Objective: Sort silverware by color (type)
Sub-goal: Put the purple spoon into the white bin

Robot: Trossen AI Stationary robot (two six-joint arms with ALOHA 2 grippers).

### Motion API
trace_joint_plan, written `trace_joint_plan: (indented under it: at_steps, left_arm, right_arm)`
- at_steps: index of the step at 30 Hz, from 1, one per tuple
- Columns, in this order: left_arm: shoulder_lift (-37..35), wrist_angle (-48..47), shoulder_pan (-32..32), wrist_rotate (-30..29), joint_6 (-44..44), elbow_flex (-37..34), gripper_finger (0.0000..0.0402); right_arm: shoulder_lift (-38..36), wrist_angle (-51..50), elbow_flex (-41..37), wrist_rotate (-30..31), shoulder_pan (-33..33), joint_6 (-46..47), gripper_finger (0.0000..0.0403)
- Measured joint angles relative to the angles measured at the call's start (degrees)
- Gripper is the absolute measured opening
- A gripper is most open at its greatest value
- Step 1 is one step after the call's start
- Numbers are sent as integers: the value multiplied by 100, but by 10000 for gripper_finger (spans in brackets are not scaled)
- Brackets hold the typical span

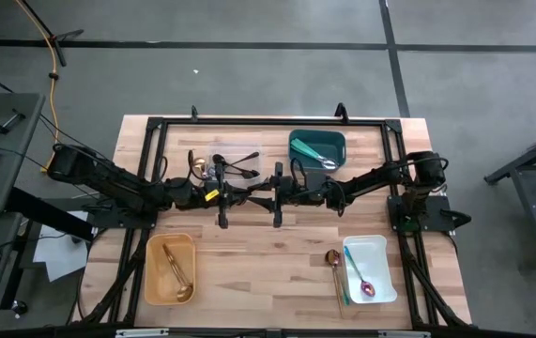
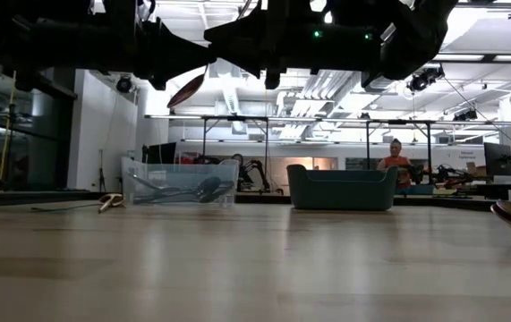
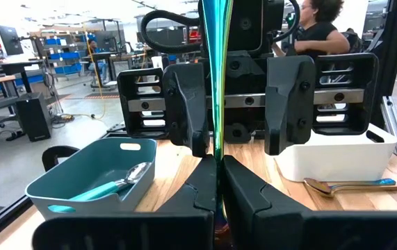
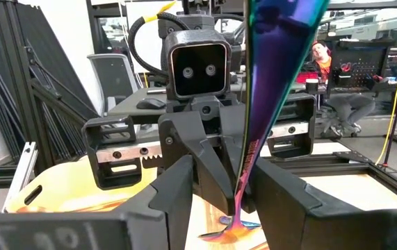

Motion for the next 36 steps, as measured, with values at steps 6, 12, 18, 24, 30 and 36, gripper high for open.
trace_joint_plan:
  at_steps: [6, 12, 18, 24, 30, 36]
  left_arm:
    - [0, 0, 0, 0, 0, 0, 1]
    - [0, 2, 0, 0, 0, 0, 1]
    - [0, 0, 0, 0, 0, 0, 1]
    - [-2, 0, 0, -2, -1, 0, 1]
    - [-2, -2, 0, -2, -39, 0, 1]
    - [-2, -7, 0, -1, -39, 0, 1]
  right_arm:
    - [0, -1, 0, 0, 0, 0, 138]
    - [-1, -1, 0, 0, 0, 2, 138]
    - [-2, 2, 0, 0, 0, 1, 138]
    - [-2, 238, 0, 2, 0, 44, 138]
    - [-2, 300, 0, 1, 0, 57, 129]
    - [-2, 300, 0, 3, 0, 49, 88]
